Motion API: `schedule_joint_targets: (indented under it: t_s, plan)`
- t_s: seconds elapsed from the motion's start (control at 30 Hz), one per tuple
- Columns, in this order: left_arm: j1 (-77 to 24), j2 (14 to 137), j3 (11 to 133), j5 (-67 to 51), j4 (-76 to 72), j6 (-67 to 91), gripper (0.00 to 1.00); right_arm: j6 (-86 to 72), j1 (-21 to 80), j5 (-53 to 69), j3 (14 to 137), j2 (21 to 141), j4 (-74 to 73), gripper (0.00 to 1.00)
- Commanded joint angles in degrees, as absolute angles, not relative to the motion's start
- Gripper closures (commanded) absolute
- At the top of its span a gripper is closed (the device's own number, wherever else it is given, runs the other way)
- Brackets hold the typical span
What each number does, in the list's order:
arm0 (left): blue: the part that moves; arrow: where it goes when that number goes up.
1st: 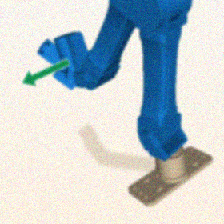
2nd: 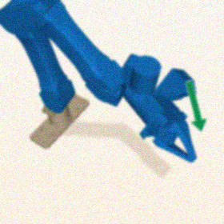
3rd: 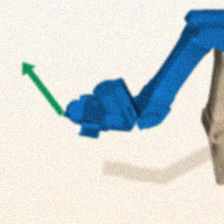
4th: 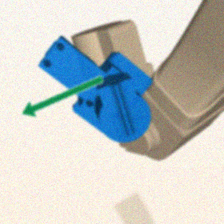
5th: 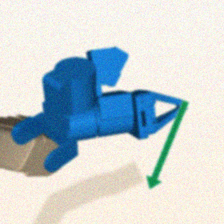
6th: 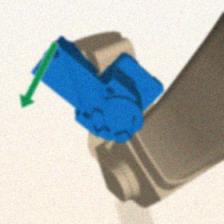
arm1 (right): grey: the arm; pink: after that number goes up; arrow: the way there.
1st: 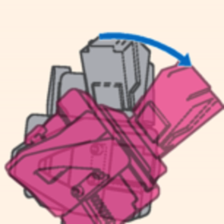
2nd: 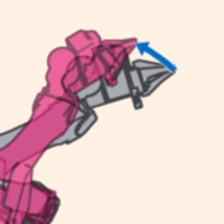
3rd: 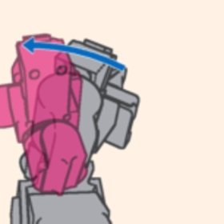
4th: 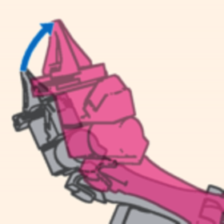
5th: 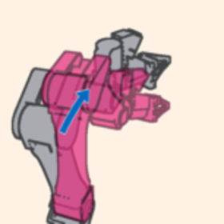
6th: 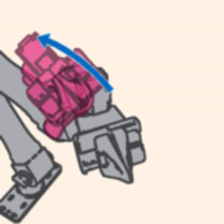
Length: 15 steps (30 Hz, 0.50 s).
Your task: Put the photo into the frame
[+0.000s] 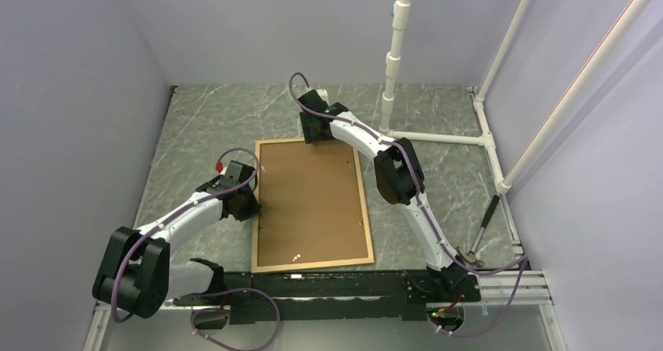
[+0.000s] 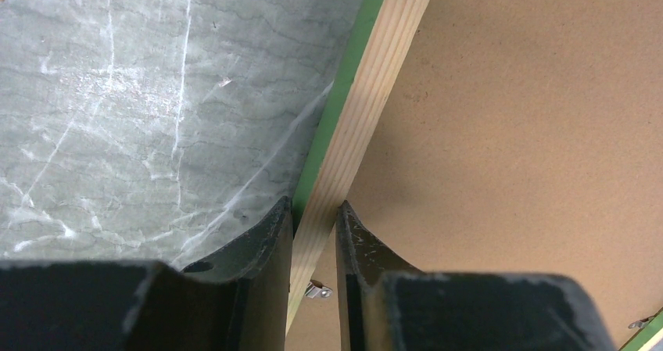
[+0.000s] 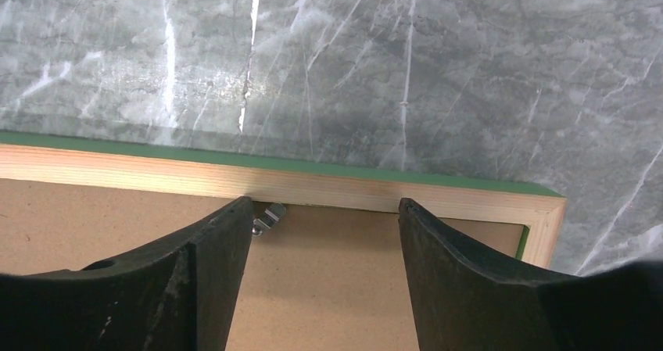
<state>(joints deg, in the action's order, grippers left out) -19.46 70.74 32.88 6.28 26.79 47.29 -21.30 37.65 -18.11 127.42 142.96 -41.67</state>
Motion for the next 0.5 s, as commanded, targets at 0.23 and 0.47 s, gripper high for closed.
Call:
schedule_joint_targets:
  t_s: [0.23,0.47]
  plan:
    - [-19.1,74.7,30.9,10.3,27.8,47.6,0.91,-19.2,36.9,-25.2,121.4,142.1,-42.2,0.64]
    - [-19.1,74.8,31.3,10.2,28.1,47.5,0.9,-19.6,36.3,-23.6,120.7,139.8,-42.8,0.75]
